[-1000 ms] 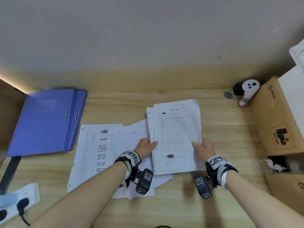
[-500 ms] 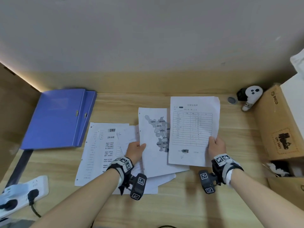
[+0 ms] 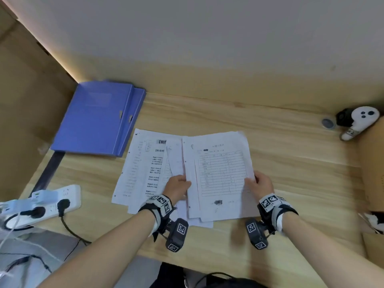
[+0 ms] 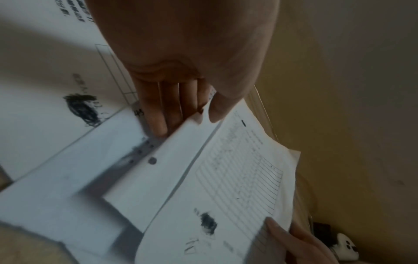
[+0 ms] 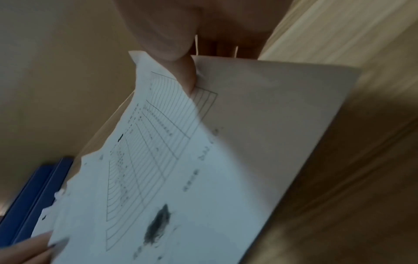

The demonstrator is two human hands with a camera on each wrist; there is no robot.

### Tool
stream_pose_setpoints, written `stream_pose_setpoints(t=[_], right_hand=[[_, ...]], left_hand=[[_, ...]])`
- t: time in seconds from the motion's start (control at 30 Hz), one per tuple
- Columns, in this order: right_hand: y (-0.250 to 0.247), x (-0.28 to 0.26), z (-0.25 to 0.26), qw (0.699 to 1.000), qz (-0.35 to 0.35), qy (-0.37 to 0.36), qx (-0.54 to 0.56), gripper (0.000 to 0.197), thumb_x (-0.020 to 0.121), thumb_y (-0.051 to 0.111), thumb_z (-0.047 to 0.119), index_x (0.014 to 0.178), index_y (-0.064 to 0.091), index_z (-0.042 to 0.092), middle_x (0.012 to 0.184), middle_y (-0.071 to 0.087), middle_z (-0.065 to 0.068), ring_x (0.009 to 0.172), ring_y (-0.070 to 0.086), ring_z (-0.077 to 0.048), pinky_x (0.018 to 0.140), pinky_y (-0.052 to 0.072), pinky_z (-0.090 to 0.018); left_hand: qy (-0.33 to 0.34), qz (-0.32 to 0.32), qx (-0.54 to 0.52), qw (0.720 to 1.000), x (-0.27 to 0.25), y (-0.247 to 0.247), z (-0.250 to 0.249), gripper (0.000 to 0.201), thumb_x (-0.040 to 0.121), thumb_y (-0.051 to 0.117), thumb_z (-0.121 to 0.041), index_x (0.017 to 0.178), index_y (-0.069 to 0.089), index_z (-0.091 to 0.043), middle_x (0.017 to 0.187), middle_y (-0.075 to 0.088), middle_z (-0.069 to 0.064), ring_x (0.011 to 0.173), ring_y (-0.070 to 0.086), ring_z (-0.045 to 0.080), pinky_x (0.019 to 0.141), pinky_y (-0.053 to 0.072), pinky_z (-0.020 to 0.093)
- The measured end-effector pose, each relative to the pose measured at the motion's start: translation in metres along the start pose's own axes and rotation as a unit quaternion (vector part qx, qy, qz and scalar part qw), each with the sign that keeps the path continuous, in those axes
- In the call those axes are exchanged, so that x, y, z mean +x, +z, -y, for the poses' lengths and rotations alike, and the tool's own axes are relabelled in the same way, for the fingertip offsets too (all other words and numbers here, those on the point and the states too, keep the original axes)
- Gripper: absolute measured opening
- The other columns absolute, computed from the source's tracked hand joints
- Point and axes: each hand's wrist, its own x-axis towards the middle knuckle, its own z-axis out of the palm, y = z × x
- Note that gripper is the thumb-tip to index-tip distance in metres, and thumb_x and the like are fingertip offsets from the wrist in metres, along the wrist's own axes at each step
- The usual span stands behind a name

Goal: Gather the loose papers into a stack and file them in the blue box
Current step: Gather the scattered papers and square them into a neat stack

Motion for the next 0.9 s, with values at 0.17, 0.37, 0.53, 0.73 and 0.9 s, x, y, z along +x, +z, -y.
stream_pose_setpoints(t=[0.17, 0.37, 0.53, 0.73, 0.9], right_hand=[[0.022, 0.006, 0.016, 0.996, 0.021, -0.003, -0.09, 0.031, 0.065, 0.065, 0.034, 0.086, 0.062, 0.011, 0.091, 0.064, -0.014, 0.069, 0.06, -0.026, 0.052, 0.041, -0.026], [0.042, 0.003, 0.034, 0.988, 0.041, 0.021, -0.145, 0.077, 0.064, 0.083, 0.036, 0.126, 0.047, 0.008, 0.117, 0.057, -0.012, 0.108, 0.057, -0.032, 0.088, 0.051, -0.042], [0.058, -0.006, 0.039, 0.981, 0.061, 0.053, -0.177, 0.056, 0.068, 0.08, 0.035, 0.109, 0.053, 0.008, 0.1, 0.063, -0.007, 0.089, 0.06, -0.028, 0.072, 0.052, -0.036], [0.068, -0.017, 0.036, 0.987, 0.007, 0.023, -0.161, 0.073, 0.065, 0.081, 0.034, 0.125, 0.05, 0.007, 0.125, 0.051, -0.011, 0.114, 0.053, -0.029, 0.095, 0.05, -0.043], [0.077, -0.026, 0.045, 0.991, 0.012, 0.03, -0.127, 0.077, 0.068, 0.082, 0.024, 0.133, 0.044, 0.007, 0.13, 0.046, -0.012, 0.111, 0.054, -0.029, 0.088, 0.05, -0.041]], left_hand=[[0.056, -0.091, 0.004, 0.994, -0.001, -0.026, 0.017, 0.02, 0.09, 0.054, -0.01, 0.107, 0.064, -0.015, 0.108, 0.068, 0.011, 0.085, 0.064, 0.021, 0.068, 0.052, 0.032], [0.119, -0.22, 0.09, 0.964, 0.002, -0.072, 0.024, 0.036, 0.09, 0.055, -0.002, 0.126, 0.056, -0.007, 0.132, 0.051, 0.01, 0.121, 0.051, 0.024, 0.099, 0.04, 0.028], [0.043, -0.26, 0.221, 0.939, 0.011, -0.106, 0.033, 0.067, 0.086, 0.061, -0.016, 0.148, 0.033, -0.015, 0.16, 0.017, 0.008, 0.147, 0.013, 0.027, 0.118, 0.022, 0.045], [-0.023, -0.201, 0.23, 0.952, 0.013, -0.121, 0.046, 0.082, 0.081, 0.063, -0.025, 0.151, 0.023, -0.018, 0.162, 0.008, 0.004, 0.148, 0.008, 0.027, 0.115, 0.023, 0.054], [0.005, -0.183, 0.291, 0.939, 0.007, -0.107, 0.044, 0.075, 0.085, 0.06, -0.033, 0.15, 0.025, -0.019, 0.161, 0.013, 0.004, 0.146, 0.013, 0.028, 0.115, 0.023, 0.051]])
